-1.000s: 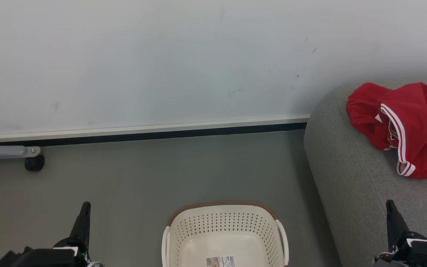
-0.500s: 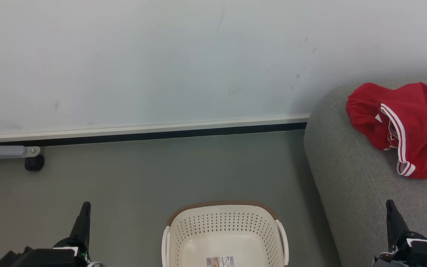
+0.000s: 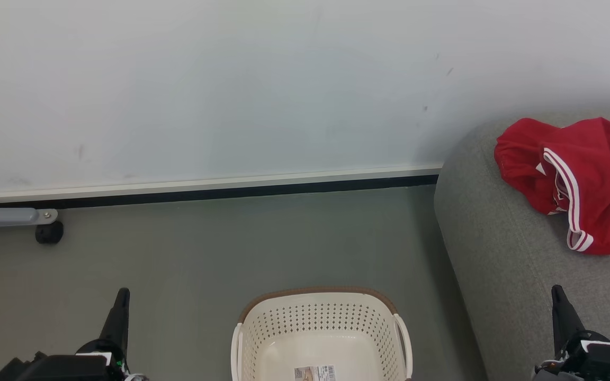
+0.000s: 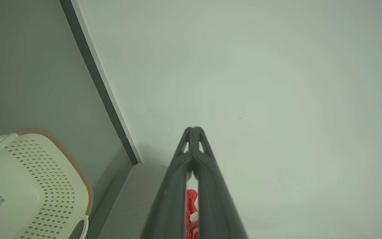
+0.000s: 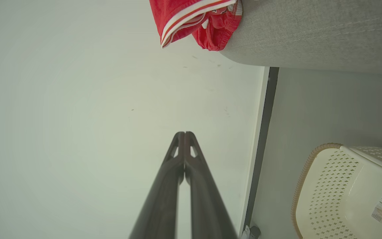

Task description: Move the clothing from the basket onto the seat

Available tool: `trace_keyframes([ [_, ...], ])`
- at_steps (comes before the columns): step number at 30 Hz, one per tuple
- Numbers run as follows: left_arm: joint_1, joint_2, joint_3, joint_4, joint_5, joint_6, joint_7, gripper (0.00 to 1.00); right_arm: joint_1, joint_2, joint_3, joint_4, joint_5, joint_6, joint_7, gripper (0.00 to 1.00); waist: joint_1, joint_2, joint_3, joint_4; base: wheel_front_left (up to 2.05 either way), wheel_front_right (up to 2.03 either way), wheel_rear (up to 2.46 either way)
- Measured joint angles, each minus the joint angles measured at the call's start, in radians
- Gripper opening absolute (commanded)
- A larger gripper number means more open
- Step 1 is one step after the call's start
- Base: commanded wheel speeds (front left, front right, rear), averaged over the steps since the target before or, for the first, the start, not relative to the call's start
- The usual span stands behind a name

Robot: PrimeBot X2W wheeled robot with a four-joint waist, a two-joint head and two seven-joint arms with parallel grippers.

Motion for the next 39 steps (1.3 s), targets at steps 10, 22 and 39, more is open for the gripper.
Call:
trace_keyframes([
  [10,0.000,0.000,0.000,0.000,0.000,0.000,0.000,0.00,0.000,0.000,0.000,0.000,0.000,0.000,0.000,0.00,0.0000,0.0001,0.000,0.000,0.00,0.00,0.00],
  [22,0.000,0.000,0.000,0.000,0.000,0.000,0.000,0.00,0.000,0.000,0.000,0.000,0.000,0.000,0.000,0.00,0.0000,0.0000,0.000,0.000,0.00,0.00,0.00],
  [39,0.000,0.000,0.000,0.000,0.000,0.000,0.000,0.00,0.000,0.000,0.000,0.000,0.000,0.000,0.000,0.00,0.0000,0.0000,0.000,0.000,0.00,0.00,0.00],
])
